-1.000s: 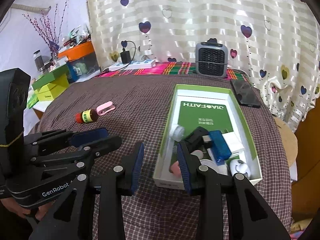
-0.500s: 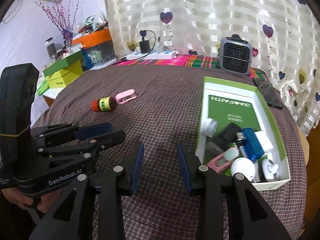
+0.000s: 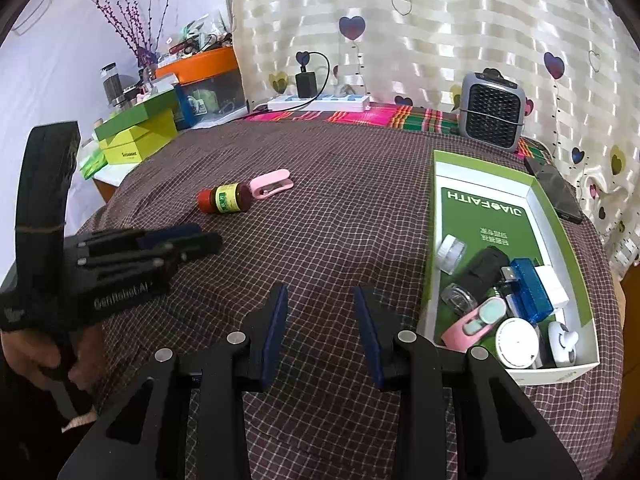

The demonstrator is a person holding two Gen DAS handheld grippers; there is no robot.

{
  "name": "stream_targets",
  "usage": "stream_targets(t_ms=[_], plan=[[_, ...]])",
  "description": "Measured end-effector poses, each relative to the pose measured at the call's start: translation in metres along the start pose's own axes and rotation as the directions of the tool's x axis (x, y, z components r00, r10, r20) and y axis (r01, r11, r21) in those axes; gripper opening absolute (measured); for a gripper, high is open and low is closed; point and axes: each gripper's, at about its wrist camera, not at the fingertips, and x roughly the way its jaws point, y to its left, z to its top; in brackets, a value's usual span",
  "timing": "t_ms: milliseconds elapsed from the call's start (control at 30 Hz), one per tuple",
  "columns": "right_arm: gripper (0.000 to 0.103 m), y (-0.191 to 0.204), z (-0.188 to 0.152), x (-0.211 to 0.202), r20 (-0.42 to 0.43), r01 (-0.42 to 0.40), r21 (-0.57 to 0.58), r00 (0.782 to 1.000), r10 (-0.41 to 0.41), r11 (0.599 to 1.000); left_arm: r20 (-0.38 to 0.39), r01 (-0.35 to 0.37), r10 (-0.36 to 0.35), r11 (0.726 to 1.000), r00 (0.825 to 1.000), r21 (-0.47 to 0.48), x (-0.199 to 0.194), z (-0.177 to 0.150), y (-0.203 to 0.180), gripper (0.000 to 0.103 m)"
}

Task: Organize rigid objects
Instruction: 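Grasp the brown bottle with red cap with the left tool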

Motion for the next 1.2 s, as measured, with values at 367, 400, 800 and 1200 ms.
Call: stream_targets(t_ms=[367, 400, 800, 1200], plan=[[0.036, 0.006, 0.002, 0.014, -0.022, -0.014, -0.011, 1.000, 0.014, 1.000, 0.011, -0.039, 0.038, 0.999, 0.999, 0.034, 0.016, 0.024, 0.032, 0.034], [0.036, 0.006, 0.003, 0.015, -0.024, -0.015, -0.012, 1.000, 0.014, 1.000, 0.014, -0.032, 0.031, 0.999, 0.999, 0.040, 0.017, 0.027, 0.034, 0.034], [0.036, 0.006, 0.003, 0.026, -0.045, -0.017, -0.011, 0.999, 0.016, 1.000, -0.100, 0.124, -0.115, 0.988, 0.988, 0.090, 0.056, 0.034, 0.038, 0.040], [0.036, 0.008, 0.005, 0.032, -0.049, -0.019, -0.011, 0.999, 0.018, 1.000, -0.139, 0.107, -0.099, 0.993, 0.985, 0.047, 0.067, 0.034, 0.026, 0.040]])
